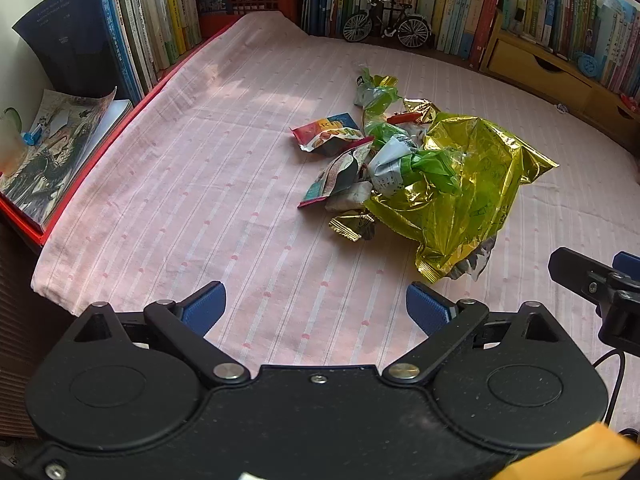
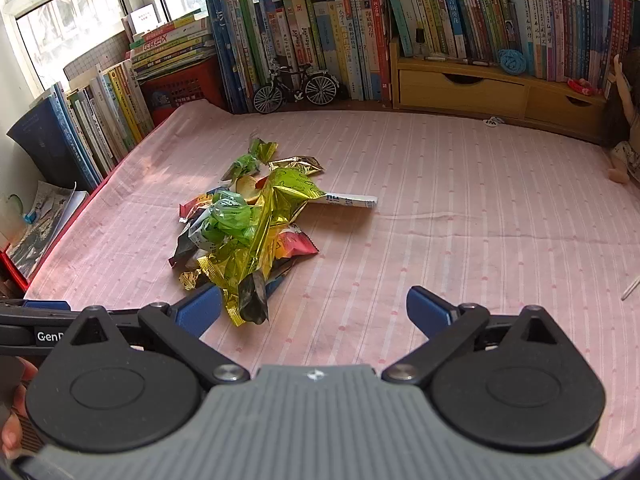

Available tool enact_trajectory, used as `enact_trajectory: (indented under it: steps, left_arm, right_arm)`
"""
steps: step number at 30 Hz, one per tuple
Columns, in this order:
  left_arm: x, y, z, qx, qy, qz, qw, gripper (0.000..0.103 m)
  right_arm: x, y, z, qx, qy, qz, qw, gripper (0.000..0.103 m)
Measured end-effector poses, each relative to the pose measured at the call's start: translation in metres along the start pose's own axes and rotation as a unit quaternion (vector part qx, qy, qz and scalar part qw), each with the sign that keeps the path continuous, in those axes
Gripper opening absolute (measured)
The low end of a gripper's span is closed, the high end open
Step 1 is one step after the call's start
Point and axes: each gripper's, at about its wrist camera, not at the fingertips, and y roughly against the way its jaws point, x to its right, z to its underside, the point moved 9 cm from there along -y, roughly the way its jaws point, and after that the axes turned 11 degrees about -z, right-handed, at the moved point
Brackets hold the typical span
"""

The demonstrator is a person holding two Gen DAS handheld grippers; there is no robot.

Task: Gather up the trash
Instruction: 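Move both tools toward the pile of snack wrappers on the bed, then grasp the yellow-green foil wrapper with the right tool while the left tool grasps the green wrapper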

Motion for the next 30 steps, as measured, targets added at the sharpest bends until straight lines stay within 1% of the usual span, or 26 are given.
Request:
enact_trajectory:
  steps: [3, 4, 7, 14, 17, 19, 21, 27, 28, 30]
  left_arm:
    - [0.000, -0.003, 0.002, -0.006, 0.003, 0.004, 1.0000, 0.094]
    - [0.000, -0.004, 0.003, -0.011, 0.004, 0.007, 0.9999, 0.091]
    - [-0.001, -0.008, 0.004, -0.022, 0.011, 0.011, 0.9996, 0.088]
    - [-0.003, -0.015, 0.000, -0.021, -0.004, -0.015, 0.9997, 0.086]
    - [-0.003, -0.021, -0.001, -0.032, -0.010, -0.020, 0.9992, 0.079]
    - [-0.004, -0.026, -0.001, -0.043, -0.014, -0.020, 0.9988, 0.070]
    - [-0.004, -0.030, -0.002, -0.049, -0.013, -0.012, 0.9986, 0.066]
    - [-0.008, -0.036, -0.012, -0.044, 0.000, -0.013, 0.9989, 0.065]
    - [-0.009, -0.036, -0.015, -0.043, 0.007, -0.008, 0.9990, 0.065]
    - [-0.011, -0.038, -0.020, -0.043, 0.025, 0.005, 0.9988, 0.065]
  right_arm:
    - [0.000, -0.002, 0.002, -0.005, -0.006, -0.005, 1.000, 0.100]
    - [0.000, -0.003, 0.002, -0.007, -0.007, -0.006, 1.000, 0.099]
    - [-0.001, -0.005, 0.003, -0.012, -0.006, -0.007, 1.000, 0.095]
    - [-0.002, -0.010, -0.005, -0.013, -0.005, -0.017, 1.000, 0.093]
    - [-0.004, -0.013, -0.014, -0.007, -0.010, -0.027, 1.000, 0.090]
    - [-0.007, -0.017, -0.020, -0.005, -0.013, -0.037, 0.999, 0.087]
    - [-0.008, -0.021, -0.027, -0.005, -0.015, -0.044, 0.999, 0.081]
    - [-0.014, -0.046, -0.044, -0.009, -0.008, -0.053, 0.999, 0.080]
    - [-0.014, -0.052, -0.047, -0.011, -0.009, -0.054, 0.998, 0.079]
    - [-0.014, -0.061, -0.052, -0.014, -0.012, -0.055, 0.998, 0.073]
